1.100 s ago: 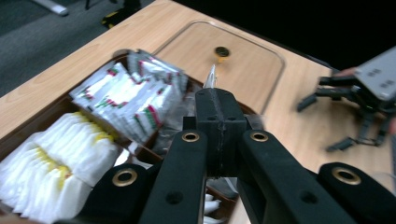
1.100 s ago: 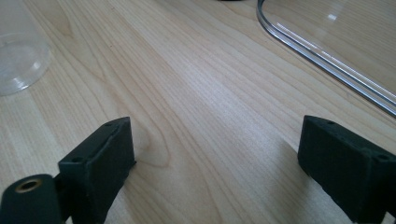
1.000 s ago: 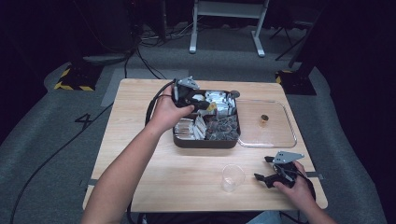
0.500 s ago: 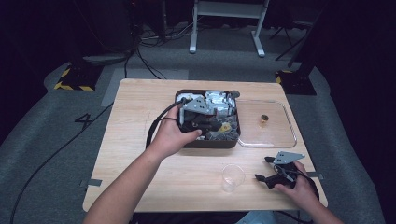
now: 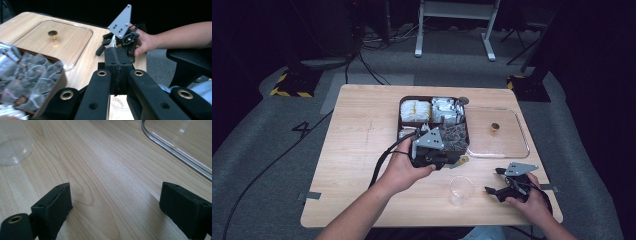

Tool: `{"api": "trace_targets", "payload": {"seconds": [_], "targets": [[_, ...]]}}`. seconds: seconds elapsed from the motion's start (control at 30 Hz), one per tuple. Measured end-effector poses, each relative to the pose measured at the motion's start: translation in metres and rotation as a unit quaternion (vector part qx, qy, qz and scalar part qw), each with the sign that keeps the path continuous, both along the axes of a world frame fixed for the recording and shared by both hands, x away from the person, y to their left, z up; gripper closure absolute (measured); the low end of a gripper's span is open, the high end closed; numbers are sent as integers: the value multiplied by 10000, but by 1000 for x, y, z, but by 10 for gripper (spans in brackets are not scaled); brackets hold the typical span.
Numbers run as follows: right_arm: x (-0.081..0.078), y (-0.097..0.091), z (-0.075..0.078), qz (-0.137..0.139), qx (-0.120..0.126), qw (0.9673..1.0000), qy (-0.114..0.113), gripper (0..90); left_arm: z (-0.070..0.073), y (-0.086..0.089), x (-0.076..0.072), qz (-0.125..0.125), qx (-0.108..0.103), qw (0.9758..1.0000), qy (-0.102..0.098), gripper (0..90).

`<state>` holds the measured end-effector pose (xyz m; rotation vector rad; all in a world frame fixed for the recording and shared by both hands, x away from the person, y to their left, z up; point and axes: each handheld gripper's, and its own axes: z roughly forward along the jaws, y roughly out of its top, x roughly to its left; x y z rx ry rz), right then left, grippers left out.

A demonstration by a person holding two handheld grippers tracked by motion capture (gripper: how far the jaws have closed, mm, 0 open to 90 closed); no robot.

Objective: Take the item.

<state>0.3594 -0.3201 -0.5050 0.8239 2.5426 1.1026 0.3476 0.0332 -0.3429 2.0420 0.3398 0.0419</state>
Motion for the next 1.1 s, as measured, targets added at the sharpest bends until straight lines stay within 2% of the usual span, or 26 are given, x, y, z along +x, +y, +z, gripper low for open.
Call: {"api": "trace_targets", "payload": {"seconds": [0.2,0.4,0.5,0.63,0.9,0.93,1.1], "targets": [[0,0,0,1,1,10000,0,108,-18,-7,-10,-60,-196,9998,29,900],[0,0,0,2,-1,10000,-2,108,-28,-11,-16,-82,-241,9997,-25,900],[0,0,0,3,-2,10000,-3,109,-38,-15,-20,-153,-478,9987,52,900],[0,0,0,-3,-1,10000,-3,109,-48,-20,-22,-209,-556,9982,126,900],[0,0,0,-8,0,10000,1,109,-61,-28,-25,-230,-482,9985,123,900],[0,0,0,-7,0,10000,0,109,-66,-29,-25,-231,-491,9984,160,900],[0,0,0,-8,0,10000,1,109,-72,-31,-24,-229,-428,9986,203,900]]}}
